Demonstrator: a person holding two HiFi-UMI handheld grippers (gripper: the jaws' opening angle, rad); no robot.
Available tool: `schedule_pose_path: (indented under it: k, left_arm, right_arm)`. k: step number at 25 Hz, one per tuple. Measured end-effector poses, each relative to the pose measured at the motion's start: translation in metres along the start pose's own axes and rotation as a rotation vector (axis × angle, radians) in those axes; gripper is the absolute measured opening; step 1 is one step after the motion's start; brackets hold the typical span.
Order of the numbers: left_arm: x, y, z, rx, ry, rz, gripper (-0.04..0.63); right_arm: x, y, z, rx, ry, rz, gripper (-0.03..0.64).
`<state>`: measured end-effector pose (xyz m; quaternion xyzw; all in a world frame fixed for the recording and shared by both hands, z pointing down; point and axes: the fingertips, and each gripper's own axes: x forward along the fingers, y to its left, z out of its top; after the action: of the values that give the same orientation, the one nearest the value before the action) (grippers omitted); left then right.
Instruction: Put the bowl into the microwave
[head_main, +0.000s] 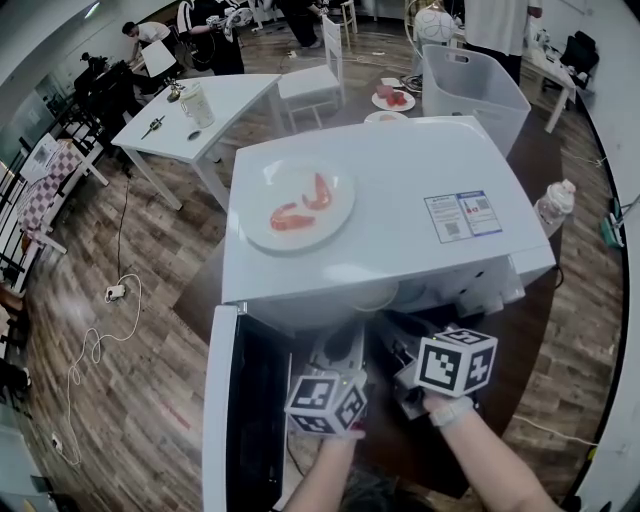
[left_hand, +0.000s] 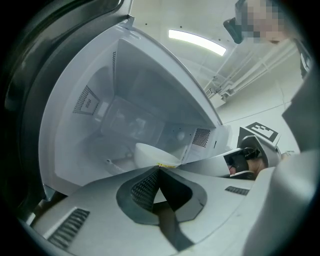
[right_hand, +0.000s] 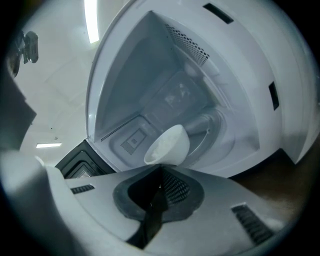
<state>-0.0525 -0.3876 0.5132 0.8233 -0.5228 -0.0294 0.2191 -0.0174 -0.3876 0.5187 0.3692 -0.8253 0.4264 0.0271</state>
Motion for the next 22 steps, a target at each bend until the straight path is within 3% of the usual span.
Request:
schedule_pose_path:
  k: [22]
  left_arm:
    - [0.012, 0.015, 0.003, -0.021, 0.004, 0.023, 0.012]
  right_arm:
    - [0.025, -0.003, 0.015, 0.026, -0.017, 0.011, 0.005]
